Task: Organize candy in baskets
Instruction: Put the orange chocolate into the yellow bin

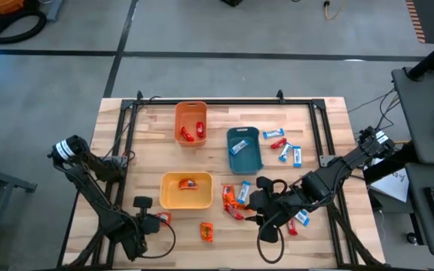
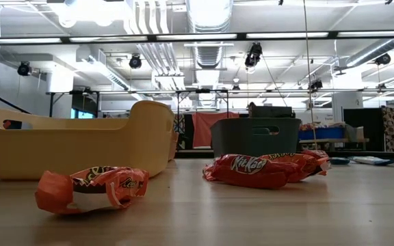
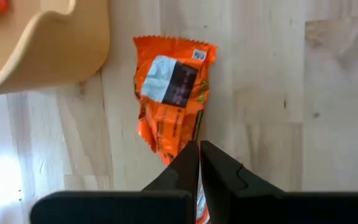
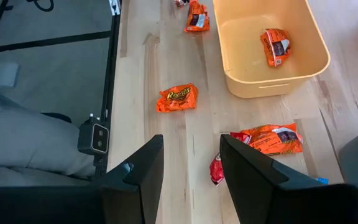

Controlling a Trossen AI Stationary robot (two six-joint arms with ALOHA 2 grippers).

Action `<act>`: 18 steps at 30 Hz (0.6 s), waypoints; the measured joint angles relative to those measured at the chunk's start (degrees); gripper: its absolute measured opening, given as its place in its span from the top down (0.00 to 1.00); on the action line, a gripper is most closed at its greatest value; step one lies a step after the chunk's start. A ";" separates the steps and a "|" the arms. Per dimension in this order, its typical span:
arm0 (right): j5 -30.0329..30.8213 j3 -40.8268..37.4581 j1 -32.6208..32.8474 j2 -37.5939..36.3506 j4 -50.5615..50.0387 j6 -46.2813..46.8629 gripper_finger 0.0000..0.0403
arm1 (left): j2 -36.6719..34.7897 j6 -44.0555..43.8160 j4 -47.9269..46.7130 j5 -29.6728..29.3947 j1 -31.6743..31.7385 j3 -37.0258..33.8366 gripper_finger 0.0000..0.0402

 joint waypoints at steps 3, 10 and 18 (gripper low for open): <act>0.00 0.00 0.00 0.00 0.00 -0.33 0.63 | 0.17 -0.02 0.37 -1.22 -0.02 -0.22 0.97; 0.00 0.00 0.00 0.00 0.02 -0.43 0.63 | 0.76 -0.04 0.47 -3.72 -0.32 -0.61 0.78; 0.00 0.00 0.00 0.00 0.02 -1.22 0.63 | 0.81 -2.84 0.83 -3.88 -0.94 -2.51 0.57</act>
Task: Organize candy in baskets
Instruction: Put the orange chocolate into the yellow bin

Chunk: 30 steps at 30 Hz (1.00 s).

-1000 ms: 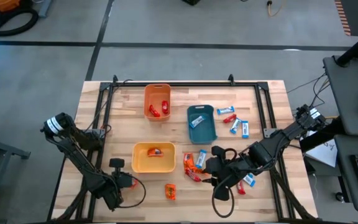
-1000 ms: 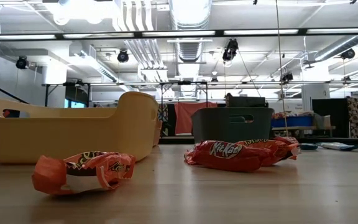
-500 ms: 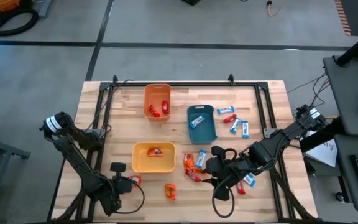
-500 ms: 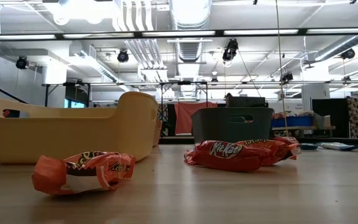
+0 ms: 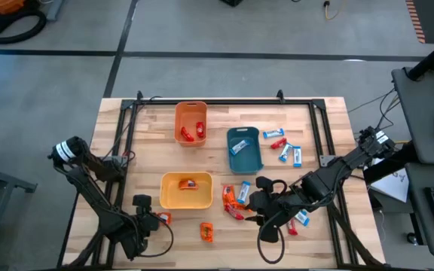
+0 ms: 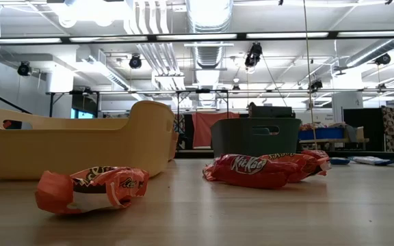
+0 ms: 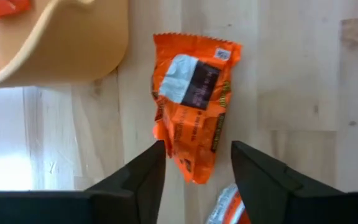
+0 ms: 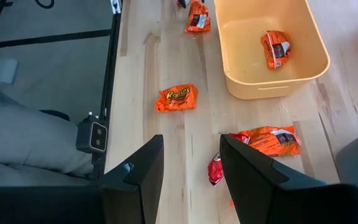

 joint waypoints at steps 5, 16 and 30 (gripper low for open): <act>-0.01 0.00 0.00 0.00 0.00 -0.36 0.63 | 0.00 -1.28 3.04 -0.61 0.00 -2.24 0.55; 0.00 0.00 0.00 0.00 0.00 -0.49 0.63 | 0.04 -1.68 5.54 -0.59 -0.02 -4.79 0.72; -0.01 0.00 0.00 0.00 -0.01 -0.69 0.63 | 0.02 -1.59 3.84 4.11 -0.09 -3.36 0.98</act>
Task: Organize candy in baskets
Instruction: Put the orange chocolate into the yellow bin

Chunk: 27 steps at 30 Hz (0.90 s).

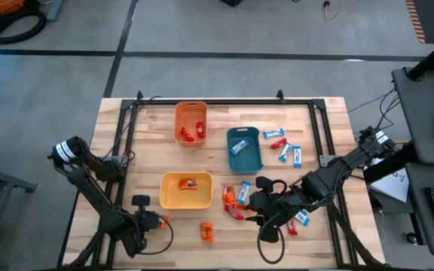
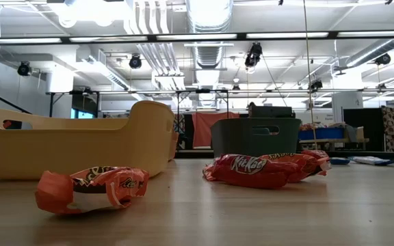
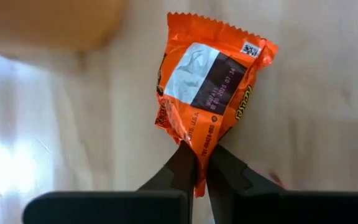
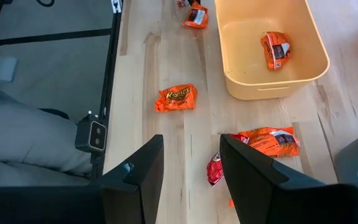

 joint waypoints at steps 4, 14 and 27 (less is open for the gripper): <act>-0.01 0.00 0.00 0.00 -0.01 -0.10 0.63 | -0.42 2.71 -1.97 2.49 -0.55 3.69 0.99; -0.01 0.00 0.00 0.00 -0.01 -0.63 0.63 | -0.98 7.86 -7.44 -5.82 -0.44 15.01 1.00; -0.07 0.00 0.00 0.00 -0.01 -0.18 0.63 | -1.97 19.85 -11.36 -13.17 11.08 18.28 1.00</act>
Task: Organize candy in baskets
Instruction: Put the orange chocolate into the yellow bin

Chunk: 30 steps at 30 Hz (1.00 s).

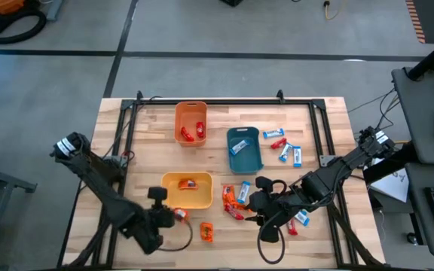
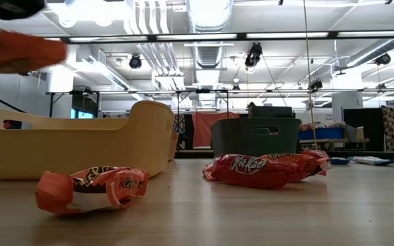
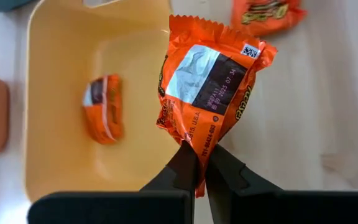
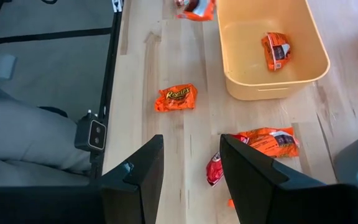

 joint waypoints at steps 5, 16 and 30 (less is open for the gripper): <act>-0.06 0.00 0.00 0.00 0.00 0.16 0.63 | -0.26 8.18 0.11 2.01 5.07 0.20 1.00; -0.03 0.00 0.00 0.00 0.02 0.24 0.63 | -0.07 12.45 1.02 3.10 15.69 -3.39 1.00; 0.01 0.00 -0.02 0.00 -0.02 13.63 0.63 | -0.04 10.52 3.41 3.22 17.01 -5.67 0.90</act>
